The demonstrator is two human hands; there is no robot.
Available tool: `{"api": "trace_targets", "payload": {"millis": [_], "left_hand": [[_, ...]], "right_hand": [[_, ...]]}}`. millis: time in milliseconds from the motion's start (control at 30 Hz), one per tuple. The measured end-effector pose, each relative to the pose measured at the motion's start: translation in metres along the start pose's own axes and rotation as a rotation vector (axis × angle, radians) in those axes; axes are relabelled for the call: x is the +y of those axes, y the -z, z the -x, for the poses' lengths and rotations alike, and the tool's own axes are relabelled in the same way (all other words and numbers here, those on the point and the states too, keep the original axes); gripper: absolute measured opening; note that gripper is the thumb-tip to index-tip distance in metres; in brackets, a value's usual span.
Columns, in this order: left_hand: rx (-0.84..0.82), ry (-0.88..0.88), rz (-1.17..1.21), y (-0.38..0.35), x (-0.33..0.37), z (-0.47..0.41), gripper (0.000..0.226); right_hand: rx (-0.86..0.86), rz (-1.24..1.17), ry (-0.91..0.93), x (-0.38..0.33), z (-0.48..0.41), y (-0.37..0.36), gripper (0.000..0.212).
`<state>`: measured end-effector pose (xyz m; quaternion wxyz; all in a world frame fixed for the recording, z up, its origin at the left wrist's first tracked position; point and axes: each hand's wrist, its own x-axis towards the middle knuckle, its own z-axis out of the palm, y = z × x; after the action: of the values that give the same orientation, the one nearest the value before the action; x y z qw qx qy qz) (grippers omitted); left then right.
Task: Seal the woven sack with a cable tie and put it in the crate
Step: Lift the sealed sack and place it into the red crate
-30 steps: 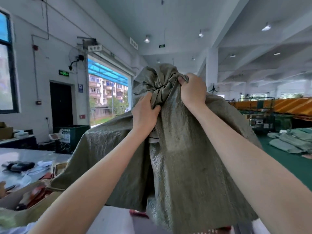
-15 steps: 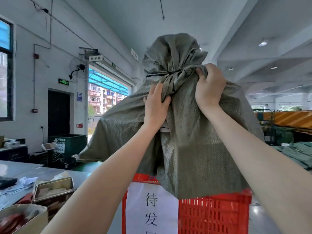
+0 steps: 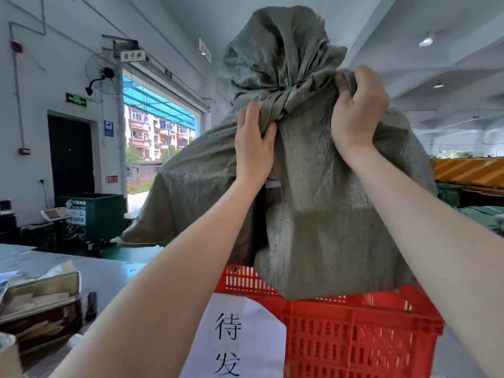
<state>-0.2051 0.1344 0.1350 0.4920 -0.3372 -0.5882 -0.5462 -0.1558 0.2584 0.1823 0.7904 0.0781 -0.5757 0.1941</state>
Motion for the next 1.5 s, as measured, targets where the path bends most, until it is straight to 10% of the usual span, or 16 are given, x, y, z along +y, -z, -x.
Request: {"api": "trace_targets", "payload": {"millis": [1000,1500], "left_hand": [[-0.297,0.246,-0.033,-0.046,-0.063,0.074,0.026],[-0.373,0.249,-0.131,-0.050,-0.049,0.072,0.019]], "right_hand": [[-0.377,0.086,-0.483,0.079,0.090,0.014,0.031],[-0.483,0.180,-0.409,0.091,0.082,0.024,0.022]]}}
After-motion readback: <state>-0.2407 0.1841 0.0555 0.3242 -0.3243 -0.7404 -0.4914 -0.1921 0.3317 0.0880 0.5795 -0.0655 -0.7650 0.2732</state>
